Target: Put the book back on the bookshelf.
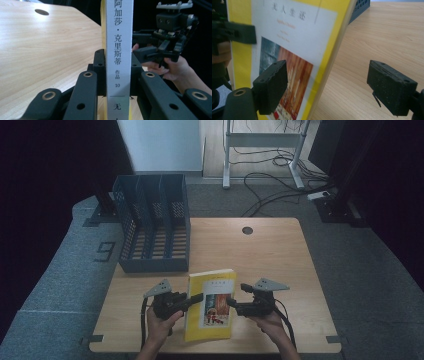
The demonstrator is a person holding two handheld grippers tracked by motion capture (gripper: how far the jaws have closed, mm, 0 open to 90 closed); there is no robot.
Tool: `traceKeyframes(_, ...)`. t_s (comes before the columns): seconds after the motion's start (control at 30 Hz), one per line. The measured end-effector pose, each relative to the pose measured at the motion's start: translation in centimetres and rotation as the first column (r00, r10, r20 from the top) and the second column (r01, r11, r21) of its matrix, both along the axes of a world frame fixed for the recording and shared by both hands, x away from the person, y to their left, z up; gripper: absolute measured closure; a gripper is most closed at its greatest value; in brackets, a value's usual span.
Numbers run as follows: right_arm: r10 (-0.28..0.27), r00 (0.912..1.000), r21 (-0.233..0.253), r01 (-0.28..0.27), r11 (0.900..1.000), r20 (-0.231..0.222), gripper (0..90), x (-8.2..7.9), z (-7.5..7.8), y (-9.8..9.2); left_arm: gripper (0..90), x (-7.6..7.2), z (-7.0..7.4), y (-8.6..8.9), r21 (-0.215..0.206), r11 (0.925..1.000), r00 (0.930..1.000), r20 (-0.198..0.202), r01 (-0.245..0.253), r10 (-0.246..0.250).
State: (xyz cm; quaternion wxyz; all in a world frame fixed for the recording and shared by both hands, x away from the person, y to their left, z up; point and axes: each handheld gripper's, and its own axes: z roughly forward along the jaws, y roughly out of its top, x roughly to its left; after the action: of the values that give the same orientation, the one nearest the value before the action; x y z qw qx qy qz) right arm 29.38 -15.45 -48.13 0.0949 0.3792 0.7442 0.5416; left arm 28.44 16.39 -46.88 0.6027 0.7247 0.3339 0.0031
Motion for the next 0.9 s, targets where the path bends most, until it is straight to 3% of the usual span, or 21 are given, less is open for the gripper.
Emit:
traceKeyframes(0.6, 0.001, 0.9999, -0.014, -0.001, 1.000, -0.014, 17.0, 0.1, -0.6, 0.0, 75.6, -0.5, 1.4, 2.0, -0.041, 0.9968, 0.9954, 0.064, -0.069, 0.072)
traceKeyframes(0.9, 0.001, 0.9998, -0.029, -0.002, 1.000, -0.022, 17.2, 0.2, -1.0, 0.2, 75.5, -0.5, 1.7, 2.7, -0.052, 0.9942, 0.9924, 0.075, -0.094, 0.098)
